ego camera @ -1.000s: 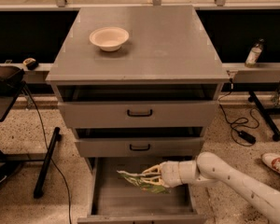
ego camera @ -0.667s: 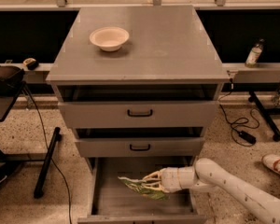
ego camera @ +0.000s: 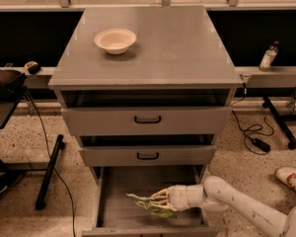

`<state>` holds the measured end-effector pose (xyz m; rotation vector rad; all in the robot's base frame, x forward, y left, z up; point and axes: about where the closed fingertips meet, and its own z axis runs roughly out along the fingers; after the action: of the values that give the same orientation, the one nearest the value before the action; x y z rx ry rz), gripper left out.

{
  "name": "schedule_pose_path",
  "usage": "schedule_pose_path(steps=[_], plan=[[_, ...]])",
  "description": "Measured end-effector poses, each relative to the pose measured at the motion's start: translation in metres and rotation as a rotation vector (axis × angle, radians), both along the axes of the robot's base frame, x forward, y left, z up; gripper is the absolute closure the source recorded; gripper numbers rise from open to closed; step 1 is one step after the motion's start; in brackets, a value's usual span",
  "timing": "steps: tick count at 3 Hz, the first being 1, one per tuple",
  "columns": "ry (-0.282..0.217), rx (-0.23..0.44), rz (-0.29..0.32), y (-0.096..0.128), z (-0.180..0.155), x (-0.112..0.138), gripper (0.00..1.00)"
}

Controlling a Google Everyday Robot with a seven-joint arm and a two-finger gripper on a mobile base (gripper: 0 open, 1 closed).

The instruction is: Place green jalapeno chip bag into bottom drawer

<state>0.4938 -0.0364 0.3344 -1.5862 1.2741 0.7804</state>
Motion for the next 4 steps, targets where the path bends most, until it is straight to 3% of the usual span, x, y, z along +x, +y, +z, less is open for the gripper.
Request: schedule_pose_path(steps=[2,3,4], plan=[[0.113,-0.011,-0.067,-0.005,-0.038,-0.009,0.97],[0.161,-0.01,-0.101,-0.006,-0.045,-0.01,0.75],[0.163,-0.01,-0.102,-0.006,-0.046,-0.01,0.52]])
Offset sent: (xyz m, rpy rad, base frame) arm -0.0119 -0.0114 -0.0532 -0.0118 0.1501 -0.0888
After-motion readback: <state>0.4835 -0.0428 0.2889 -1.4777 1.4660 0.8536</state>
